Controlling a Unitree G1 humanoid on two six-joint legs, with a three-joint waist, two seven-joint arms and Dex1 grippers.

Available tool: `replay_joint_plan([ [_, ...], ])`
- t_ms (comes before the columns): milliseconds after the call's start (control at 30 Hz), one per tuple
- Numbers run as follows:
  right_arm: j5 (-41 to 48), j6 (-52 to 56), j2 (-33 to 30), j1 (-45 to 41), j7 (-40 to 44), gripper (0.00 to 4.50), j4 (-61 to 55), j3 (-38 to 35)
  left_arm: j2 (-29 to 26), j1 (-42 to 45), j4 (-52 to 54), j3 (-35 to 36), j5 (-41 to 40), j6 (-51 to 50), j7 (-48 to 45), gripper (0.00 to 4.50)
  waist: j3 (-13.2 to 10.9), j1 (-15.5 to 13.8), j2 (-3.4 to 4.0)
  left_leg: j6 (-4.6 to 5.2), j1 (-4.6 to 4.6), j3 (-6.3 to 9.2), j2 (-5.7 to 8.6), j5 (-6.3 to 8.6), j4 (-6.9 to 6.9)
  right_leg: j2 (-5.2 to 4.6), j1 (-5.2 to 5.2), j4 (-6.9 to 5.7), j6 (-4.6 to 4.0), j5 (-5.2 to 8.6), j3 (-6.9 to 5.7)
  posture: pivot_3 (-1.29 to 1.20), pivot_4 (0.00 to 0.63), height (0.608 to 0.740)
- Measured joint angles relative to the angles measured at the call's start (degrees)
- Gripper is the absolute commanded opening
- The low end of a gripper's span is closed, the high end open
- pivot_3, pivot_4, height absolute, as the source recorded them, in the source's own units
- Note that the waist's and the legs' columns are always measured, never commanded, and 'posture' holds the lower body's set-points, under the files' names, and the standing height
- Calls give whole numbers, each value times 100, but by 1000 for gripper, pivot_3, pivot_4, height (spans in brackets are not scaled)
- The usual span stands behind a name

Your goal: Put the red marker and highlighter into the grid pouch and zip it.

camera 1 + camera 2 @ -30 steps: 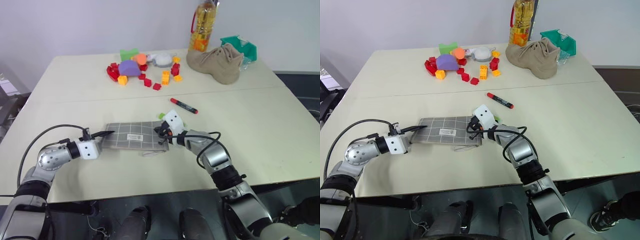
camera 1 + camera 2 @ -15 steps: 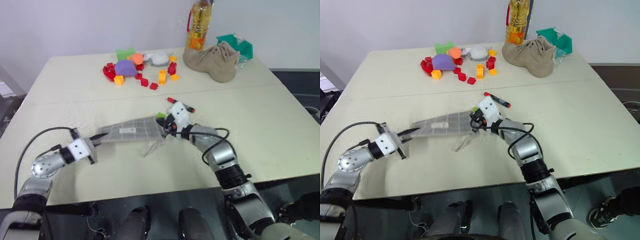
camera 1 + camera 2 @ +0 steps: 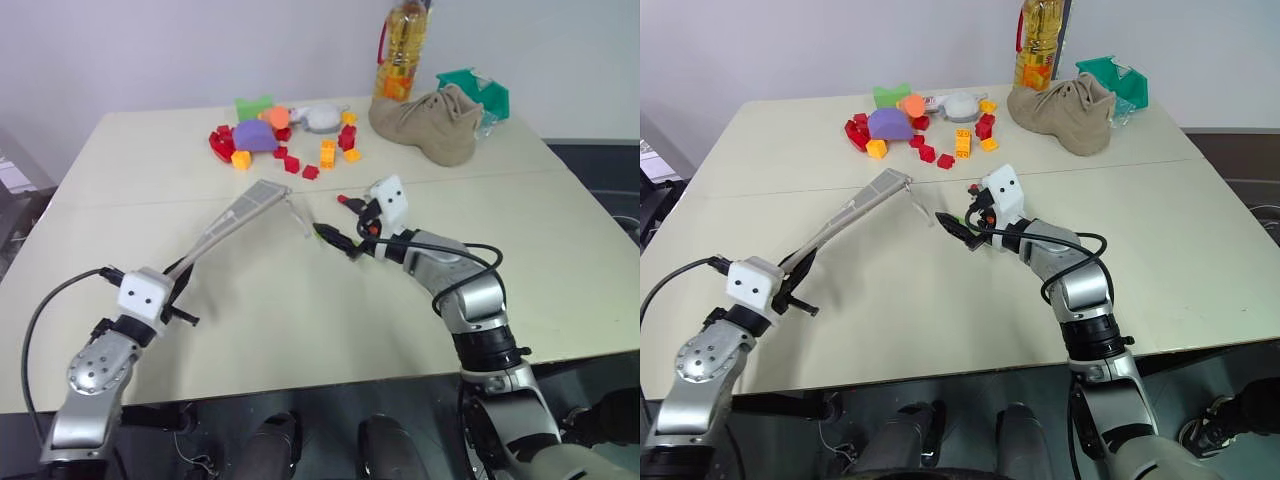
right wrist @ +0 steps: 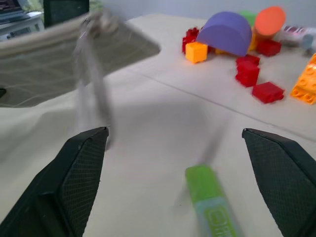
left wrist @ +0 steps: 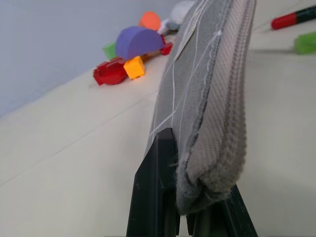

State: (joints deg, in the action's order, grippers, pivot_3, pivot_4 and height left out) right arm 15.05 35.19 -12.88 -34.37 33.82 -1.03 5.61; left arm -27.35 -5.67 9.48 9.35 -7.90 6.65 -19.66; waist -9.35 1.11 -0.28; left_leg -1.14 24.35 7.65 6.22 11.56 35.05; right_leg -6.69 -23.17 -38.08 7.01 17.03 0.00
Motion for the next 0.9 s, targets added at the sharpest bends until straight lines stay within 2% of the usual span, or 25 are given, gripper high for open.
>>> replay_joint_plan([
  [533,117,326,345,-342,-341,4473,13,97,283,426,-165,-403,501,119,-44,0,0,-21,0,-2,0,0,1,-1,0,0,-1,1,0,0,0,0,150,740],
  [633,100,327,402,-407,-442,3627,97,83,282,427,-166,-409,539,139,-69,0,0,-19,0,-2,1,0,1,-1,-1,0,-2,1,0,0,0,0,150,740],
  [800,143,413,447,-411,-486,903,140,82,285,427,-166,-410,612,142,-79,0,0,-21,0,-2,1,0,1,-1,0,0,-2,1,0,0,0,0,150,740],
  [867,149,444,447,-411,-485,24,140,85,287,427,-166,-410,618,141,-78,0,0,-23,0,-2,1,0,2,-1,1,-1,-1,1,0,0,0,0,150,740],
  [900,148,444,445,-412,-483,24,140,89,289,427,-165,-410,622,140,-76,0,0,-23,0,-2,1,0,2,-1,0,-1,-1,1,0,0,0,0,150,740],
])
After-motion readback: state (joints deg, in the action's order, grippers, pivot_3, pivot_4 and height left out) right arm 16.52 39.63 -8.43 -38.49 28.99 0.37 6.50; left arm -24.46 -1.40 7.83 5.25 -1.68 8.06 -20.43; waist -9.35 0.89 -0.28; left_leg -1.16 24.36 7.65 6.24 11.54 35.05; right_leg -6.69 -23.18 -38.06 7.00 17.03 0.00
